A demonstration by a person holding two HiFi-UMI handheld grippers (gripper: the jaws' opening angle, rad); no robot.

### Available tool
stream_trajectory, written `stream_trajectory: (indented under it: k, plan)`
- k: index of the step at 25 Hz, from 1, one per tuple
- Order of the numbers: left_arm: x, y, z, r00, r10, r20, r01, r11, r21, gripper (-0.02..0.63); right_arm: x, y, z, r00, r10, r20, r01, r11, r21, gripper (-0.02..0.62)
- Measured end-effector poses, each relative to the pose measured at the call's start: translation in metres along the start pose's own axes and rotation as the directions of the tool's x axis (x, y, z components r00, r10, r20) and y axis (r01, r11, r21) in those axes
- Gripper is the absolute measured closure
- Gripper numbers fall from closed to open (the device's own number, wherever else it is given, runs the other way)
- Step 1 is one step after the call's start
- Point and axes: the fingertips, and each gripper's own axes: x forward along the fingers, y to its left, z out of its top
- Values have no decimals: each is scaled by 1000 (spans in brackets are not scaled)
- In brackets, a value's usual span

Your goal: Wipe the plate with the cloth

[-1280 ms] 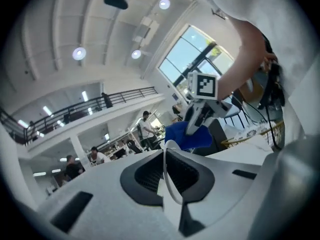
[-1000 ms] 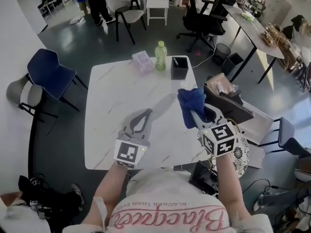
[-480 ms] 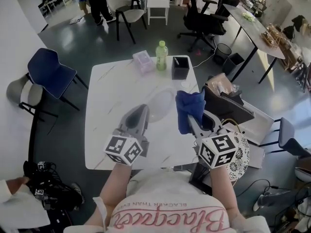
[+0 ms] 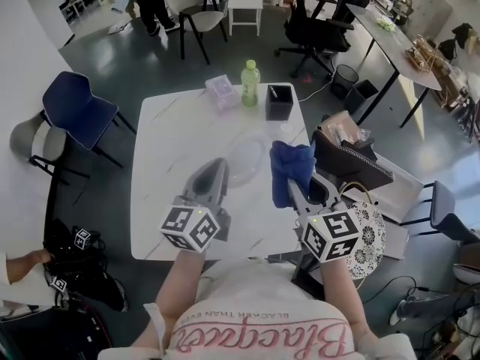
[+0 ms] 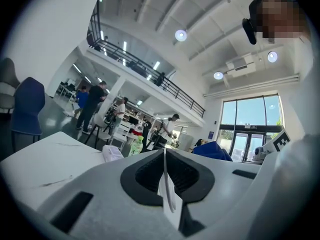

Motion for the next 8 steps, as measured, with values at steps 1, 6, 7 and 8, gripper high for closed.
stream_trajectory:
  k: [1,6,7,8]
  plan:
    - [0,0,0,1000,1,-1,-1,1000,-1,591,1,0,-2,1000,-3,-5,3,1000,-1,497]
    - [1,-1,1,1000,1,-2,-1,1000,-3,591,1,-3,-3,1000,-12,-9,12,1000,16,499]
    - [1,-1,2,1000,1,-1,-1,1000,-2,591,0,-3,-2,1000,-14,-7,14,1000,17,498]
    - [1,-1,3,1000,1,0,-1,1000,-1,591,0,-4,-2,1000,-17,-4,17,1000,18,499]
